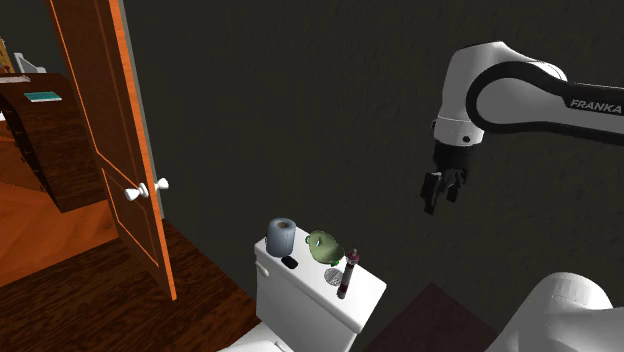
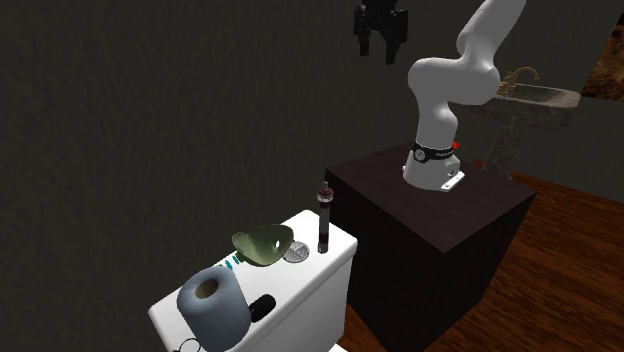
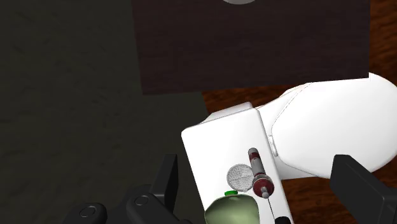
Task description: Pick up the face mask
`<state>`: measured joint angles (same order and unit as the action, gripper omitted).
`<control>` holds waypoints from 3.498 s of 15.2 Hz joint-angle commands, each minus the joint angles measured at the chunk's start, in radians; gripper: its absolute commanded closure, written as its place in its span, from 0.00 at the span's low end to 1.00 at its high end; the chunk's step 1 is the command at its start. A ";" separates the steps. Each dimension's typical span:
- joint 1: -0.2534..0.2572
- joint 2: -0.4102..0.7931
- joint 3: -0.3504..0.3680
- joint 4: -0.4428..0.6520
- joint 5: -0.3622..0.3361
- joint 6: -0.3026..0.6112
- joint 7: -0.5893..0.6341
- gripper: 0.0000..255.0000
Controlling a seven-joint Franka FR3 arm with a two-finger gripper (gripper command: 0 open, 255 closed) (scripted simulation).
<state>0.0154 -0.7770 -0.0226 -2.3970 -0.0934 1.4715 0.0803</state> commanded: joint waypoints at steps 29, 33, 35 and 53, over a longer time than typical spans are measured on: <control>-0.012 1.080 -0.041 0.435 0.048 0.542 -0.017 0.00; -0.019 1.246 -0.038 0.583 0.061 0.544 -0.023 0.00; -0.023 1.331 -0.036 0.667 0.066 0.538 -0.025 0.00; 0.048 1.938 -0.186 1.345 0.250 0.411 -0.096 0.00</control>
<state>0.0638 1.0614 -0.1930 -1.0688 0.2081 1.8855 -0.0155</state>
